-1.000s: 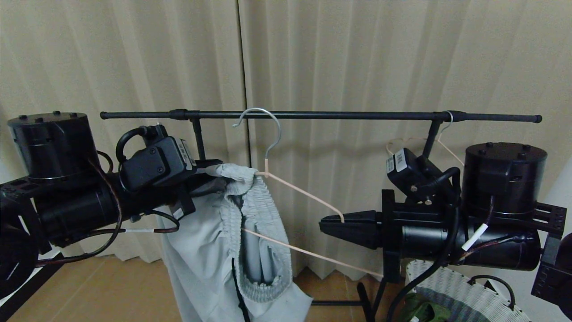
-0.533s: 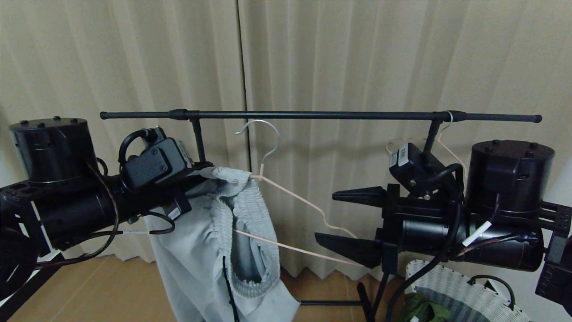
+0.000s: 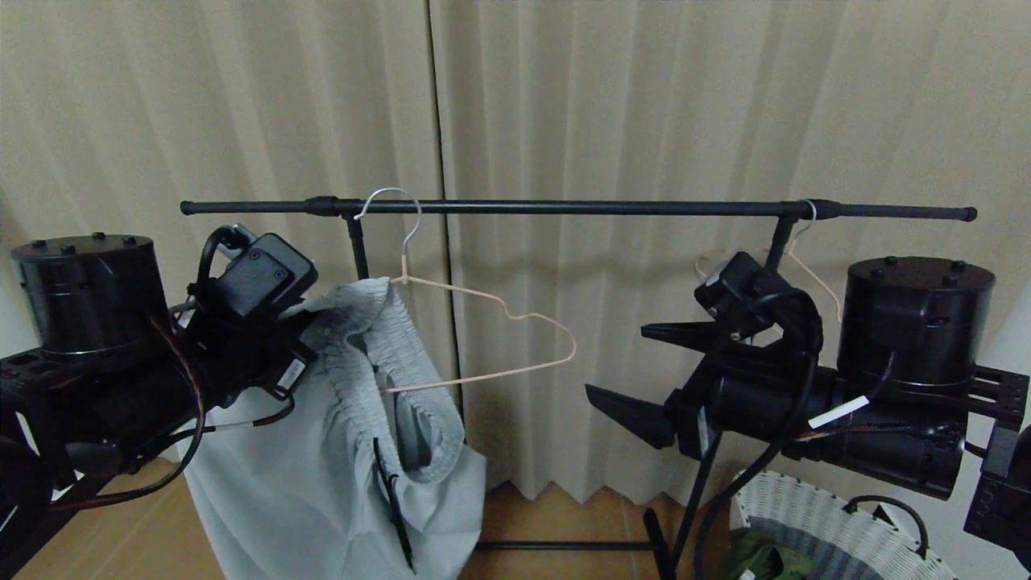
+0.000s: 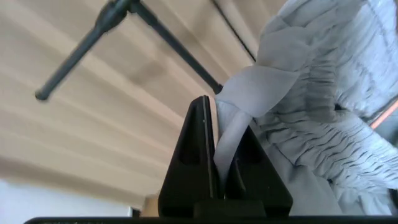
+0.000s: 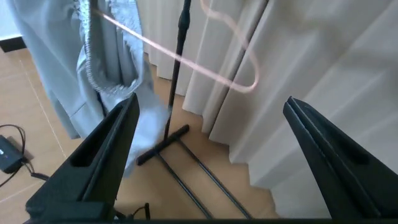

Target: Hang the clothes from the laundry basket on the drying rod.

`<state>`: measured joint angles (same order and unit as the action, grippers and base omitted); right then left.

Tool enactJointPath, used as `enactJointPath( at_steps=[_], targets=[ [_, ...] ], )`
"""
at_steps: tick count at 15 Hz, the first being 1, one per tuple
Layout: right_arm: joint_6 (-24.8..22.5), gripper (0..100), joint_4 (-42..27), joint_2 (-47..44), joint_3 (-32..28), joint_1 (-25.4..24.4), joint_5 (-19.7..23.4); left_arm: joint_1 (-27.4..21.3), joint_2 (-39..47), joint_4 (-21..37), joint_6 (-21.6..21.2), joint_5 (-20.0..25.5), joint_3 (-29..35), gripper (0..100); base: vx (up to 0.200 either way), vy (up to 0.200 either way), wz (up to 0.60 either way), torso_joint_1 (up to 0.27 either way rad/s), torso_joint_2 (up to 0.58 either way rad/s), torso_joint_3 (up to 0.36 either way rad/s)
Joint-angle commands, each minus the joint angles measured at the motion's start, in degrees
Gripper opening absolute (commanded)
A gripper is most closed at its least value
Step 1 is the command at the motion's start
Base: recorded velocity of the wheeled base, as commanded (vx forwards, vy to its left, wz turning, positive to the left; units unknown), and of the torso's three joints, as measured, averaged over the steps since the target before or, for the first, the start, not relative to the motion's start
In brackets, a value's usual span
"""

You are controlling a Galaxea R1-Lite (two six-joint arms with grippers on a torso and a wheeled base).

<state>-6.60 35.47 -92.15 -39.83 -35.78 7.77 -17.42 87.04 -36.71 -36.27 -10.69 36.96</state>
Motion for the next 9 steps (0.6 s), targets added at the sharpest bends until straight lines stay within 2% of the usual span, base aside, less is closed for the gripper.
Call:
enactJointPath(
  at_steps=[1,4,5,8,9],
  targets=[
    [0.3,100,0.1,-0.1,0.9,-0.5,0.1,-0.3,0.3,-0.1,2.8,-0.4,0.0,0,0.0,0.0,0.0,0.0,0.0,0.0],
    [2.9,100,0.1,-0.8,1.2,-4.7,0.1,-3.0,1.0,-0.4,10.5,-0.3,0.8,0,0.0,0.0,0.0,0.0,0.0,0.0],
    [5.9,100,0.2,-2.8,0.5,-7.9,-0.2,-6.1,0.9,-0.4,16.8,-0.4,2.1,0,0.0,0.0,0.0,0.0,0.0,0.0],
    [6.9,100,1.1,-7.4,-2.4,-11.2,-3.5,-9.0,0.8,-0.5,21.8,0.0,4.9,0,0.0,0.0,0.0,0.0,0.0,0.0],
    [6.9,100,2.8,-9.3,-3.1,-11.3,-4.3,-9.5,0.6,-0.5,22.0,0.0,5.1,0,0.0,0.0,0.0,0.0,0.0,0.0]
  ],
)
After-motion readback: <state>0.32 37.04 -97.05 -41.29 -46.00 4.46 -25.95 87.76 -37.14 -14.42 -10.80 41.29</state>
